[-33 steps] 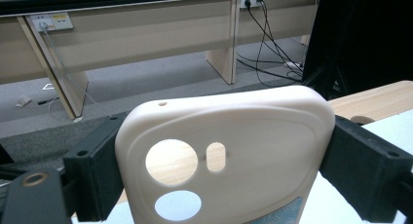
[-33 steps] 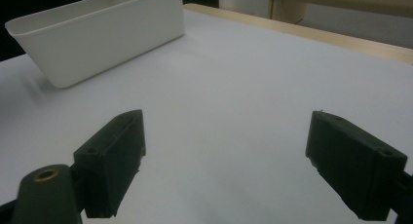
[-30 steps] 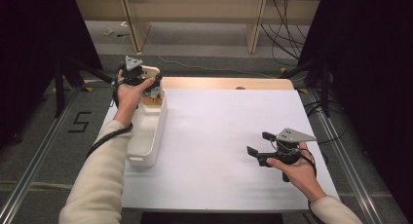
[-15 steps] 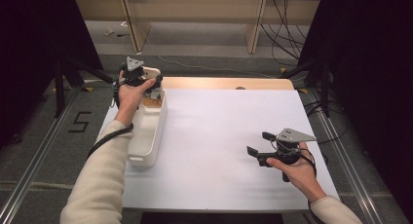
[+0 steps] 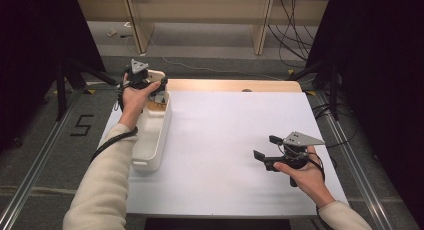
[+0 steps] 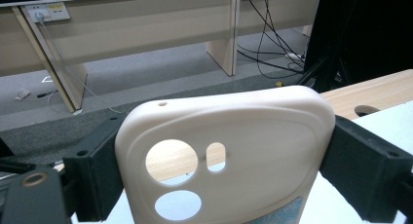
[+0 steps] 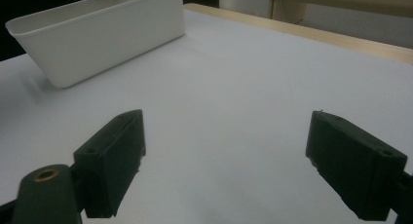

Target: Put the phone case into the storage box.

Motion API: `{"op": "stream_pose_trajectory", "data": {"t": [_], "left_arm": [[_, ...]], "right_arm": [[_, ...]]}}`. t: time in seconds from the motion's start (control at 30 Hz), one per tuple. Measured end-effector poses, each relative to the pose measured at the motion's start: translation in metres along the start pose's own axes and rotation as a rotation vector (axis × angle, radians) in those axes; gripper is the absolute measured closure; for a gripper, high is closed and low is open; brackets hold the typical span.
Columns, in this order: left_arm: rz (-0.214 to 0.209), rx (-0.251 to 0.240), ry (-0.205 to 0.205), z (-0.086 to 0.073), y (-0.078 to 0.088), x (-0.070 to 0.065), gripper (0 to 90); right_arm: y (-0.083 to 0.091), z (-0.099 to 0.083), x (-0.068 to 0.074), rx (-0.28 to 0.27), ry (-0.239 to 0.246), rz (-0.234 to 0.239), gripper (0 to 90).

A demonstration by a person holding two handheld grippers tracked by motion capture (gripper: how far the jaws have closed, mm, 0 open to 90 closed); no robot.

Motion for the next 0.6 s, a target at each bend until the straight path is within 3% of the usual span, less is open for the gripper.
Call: {"op": "stream_pose_trajectory", "data": {"t": [0.6], "left_arm": [[-0.007, 0.033, 0.009, -0.0090, -0.0057, -0.0016, 10.9]], "right_arm": [[0.0000, -0.0001, 0.0000, 0.000, 0.000, 0.001, 15.5]]}}
Point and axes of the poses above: each handheld gripper's, and its own axes: y roughly backward along the jaws, z roughly out of its top, x roughly to its left, the point moved 10 cm from there along -y, roughly forward along the jaws, and after that the axes turned 10 degrees about -z, right-handed, at the moved point
